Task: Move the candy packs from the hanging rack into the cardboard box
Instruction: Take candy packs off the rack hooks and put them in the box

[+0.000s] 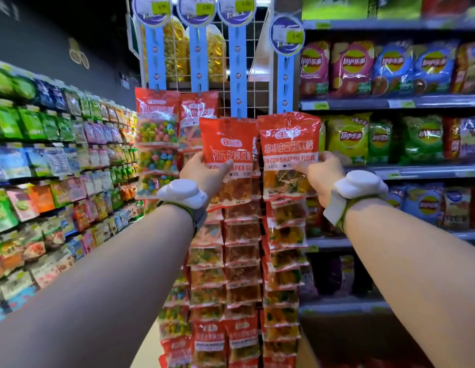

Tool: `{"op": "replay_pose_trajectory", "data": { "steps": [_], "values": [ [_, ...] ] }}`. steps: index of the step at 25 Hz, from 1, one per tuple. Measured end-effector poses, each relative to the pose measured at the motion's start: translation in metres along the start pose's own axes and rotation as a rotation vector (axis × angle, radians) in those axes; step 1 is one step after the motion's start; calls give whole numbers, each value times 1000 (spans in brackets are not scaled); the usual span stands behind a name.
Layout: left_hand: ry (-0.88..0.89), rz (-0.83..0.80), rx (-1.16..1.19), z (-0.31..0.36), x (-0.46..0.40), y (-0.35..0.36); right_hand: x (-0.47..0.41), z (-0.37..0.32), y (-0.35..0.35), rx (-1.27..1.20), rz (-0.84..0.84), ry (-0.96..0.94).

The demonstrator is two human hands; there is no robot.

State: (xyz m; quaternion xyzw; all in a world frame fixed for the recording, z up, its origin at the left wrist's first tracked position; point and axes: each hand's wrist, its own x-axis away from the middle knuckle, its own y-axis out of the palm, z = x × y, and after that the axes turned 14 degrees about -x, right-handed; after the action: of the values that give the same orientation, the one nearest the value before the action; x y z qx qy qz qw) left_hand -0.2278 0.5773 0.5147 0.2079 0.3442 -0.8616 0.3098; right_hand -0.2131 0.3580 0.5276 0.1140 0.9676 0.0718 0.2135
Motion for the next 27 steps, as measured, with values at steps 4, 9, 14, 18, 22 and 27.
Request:
{"op": "replay_pose_trajectory", "data": {
  "steps": [4,9,14,18,22,27],
  "values": [
    [18,95,-32,19,-55,20,-66,-1,12,34,-37,-83],
    [-22,200,-36,42,-112,45,-132,-10,30,40,-60,-205],
    [24,259,-5,55,-159,63,-177,-24,42,51,-109,-364],
    [45,284,-7,57,-179,71,-199,-30,45,77,-105,-377],
    [67,299,0,57,-189,74,-208,-35,49,71,-99,-349],
    [69,260,4,49,-202,75,-211,-33,54,78,-51,-268]
  ]
}}
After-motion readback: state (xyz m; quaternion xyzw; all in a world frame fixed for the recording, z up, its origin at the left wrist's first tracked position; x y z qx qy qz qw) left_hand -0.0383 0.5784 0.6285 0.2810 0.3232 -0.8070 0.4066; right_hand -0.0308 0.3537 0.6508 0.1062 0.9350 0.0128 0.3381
